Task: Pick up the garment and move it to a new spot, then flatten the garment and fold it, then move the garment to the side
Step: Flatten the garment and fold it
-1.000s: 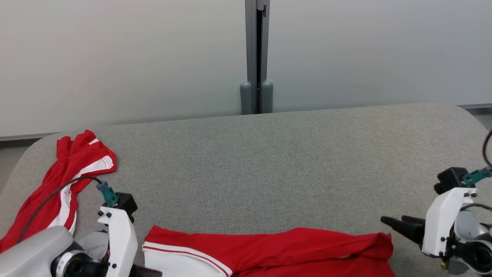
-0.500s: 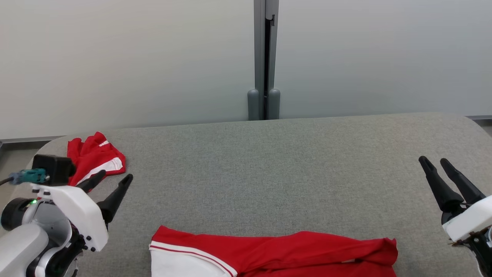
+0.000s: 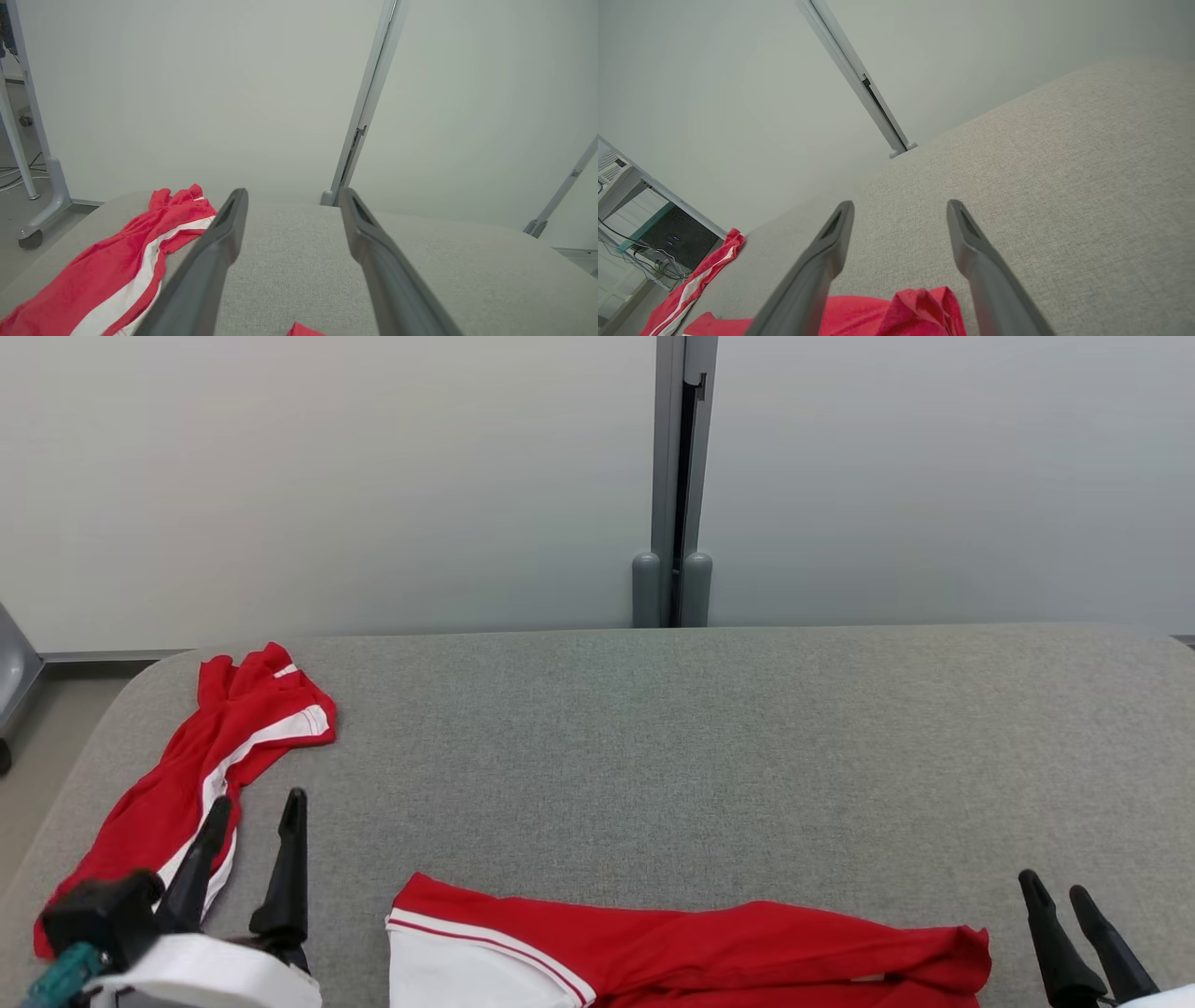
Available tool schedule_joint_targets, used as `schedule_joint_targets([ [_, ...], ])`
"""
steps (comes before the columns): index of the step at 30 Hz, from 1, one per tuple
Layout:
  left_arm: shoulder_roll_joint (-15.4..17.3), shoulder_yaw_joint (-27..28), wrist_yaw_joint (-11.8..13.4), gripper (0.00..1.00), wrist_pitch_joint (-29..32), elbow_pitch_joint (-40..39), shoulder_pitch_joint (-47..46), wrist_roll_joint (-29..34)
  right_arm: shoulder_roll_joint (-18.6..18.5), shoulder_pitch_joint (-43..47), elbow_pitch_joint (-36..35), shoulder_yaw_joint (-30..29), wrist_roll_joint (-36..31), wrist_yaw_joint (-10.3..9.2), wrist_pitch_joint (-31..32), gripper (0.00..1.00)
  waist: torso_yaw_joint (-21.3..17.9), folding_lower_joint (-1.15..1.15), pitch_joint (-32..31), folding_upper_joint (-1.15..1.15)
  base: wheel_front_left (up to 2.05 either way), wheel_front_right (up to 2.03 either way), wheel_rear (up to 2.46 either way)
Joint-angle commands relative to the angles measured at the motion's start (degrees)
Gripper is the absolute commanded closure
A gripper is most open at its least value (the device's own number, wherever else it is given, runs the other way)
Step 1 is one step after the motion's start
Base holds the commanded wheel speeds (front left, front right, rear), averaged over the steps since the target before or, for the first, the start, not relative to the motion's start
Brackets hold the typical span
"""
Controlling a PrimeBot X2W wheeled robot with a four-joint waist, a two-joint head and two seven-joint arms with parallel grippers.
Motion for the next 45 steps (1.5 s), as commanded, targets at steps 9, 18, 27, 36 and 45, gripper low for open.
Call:
schedule_joint_targets([
  [9, -11.3, 10.0, -6.8, 0.00, -0.1, 1.7, 10.4, 12.5, 2.6, 1.6, 3.8, -2.7, -3.8, 0.09, 7.3, 0.00, 0.3, 0.00, 0.4, 0.00, 0.00, 0.00, 0.00],
  [18, -14.4, 11.9, -10.6, 0.00, -0.1, 4.6, 10.3, 15.5, 7.0, -1.3, 13.1, -4.2, -4.7, 0.09, 16.7, 0.00, 0.6, 0.00, 0.8, 0.00, 0.00, 0.00, 0.00],
  [27, -15.2, 11.8, -12.1, 0.00, -0.1, 6.3, 9.1, 16.7, 10.0, -5.2, 21.1, -3.3, -3.2, 0.09, 22.0, 0.00, 1.7, 0.00, 1.1, 0.00, 0.00, 0.00, 0.00],
  [36, -15.0, 11.4, -12.6, 0.00, -0.1, 7.6, 8.9, 16.7, 10.4, -7.3, 22.6, -1.7, -2.5, 0.08, 20.8, 1.00, 3.5, 0.00, 0.9, 0.00, 0.00, 0.00, 0.00],
  [45, -15.1, 11.2, -11.8, 0.00, -0.1, 7.5, 10.0, 16.6, 5.2, -8.3, 19.2, -4.5, -0.3, 0.07, 19.4, 1.00, 2.6, 0.00, 0.3, 0.00, 0.00, 0.00, 0.00],
])
